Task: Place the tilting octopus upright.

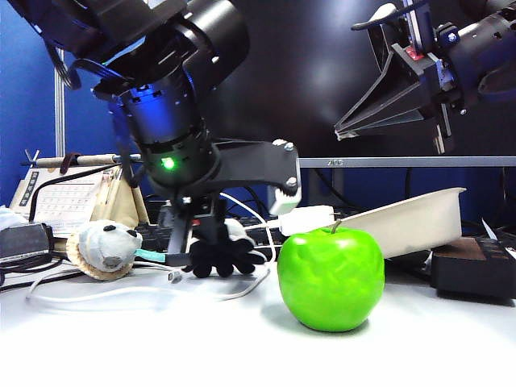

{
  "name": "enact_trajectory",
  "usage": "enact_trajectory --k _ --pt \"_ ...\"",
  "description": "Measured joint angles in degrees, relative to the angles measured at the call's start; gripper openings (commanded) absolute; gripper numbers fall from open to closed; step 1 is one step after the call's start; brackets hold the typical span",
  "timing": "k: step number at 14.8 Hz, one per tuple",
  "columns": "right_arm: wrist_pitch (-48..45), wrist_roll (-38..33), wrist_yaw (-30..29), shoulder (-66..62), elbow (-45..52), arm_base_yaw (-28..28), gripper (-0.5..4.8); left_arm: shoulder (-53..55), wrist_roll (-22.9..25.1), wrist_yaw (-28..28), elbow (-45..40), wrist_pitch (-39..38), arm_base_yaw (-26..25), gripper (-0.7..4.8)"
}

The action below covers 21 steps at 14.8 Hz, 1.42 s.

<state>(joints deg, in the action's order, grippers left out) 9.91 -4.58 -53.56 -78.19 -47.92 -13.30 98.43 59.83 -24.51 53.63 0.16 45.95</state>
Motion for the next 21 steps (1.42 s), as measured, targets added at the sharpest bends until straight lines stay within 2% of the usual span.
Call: enact_trajectory --k 3,5,10,14,17,21 --pt "0.0 0.0 0.0 0.02 0.0 0.0 -0.01 0.0 -2.32 -2.27 0.0 -3.52 0.11 0.66" --pt "0.0 0.0 0.0 0.02 0.0 -0.02 -0.01 0.0 -5.53 -2.78 -0.02 -4.5 0.87 1.3" --pt "0.0 0.0 -0.04 0.0 0.0 0.0 -0.01 0.0 -5.88 -5.62 -0.02 -4.83 4.87 1.3" --pt "0.55 0.0 -0.04 0.0 0.0 -0.02 -0.01 -0.13 -5.9 -11.76 -0.02 -4.92 4.94 1.3" --pt "0.68 0.0 -0.04 -0.02 0.0 -0.02 -0.01 -2.19 -6.43 -12.22 -0.02 -5.33 6.78 1.29" --pt "0.7 0.0 -0.04 0.0 0.0 0.0 -0.01 -2.25 -10.23 -12.7 -0.02 -8.63 7.65 1.3"
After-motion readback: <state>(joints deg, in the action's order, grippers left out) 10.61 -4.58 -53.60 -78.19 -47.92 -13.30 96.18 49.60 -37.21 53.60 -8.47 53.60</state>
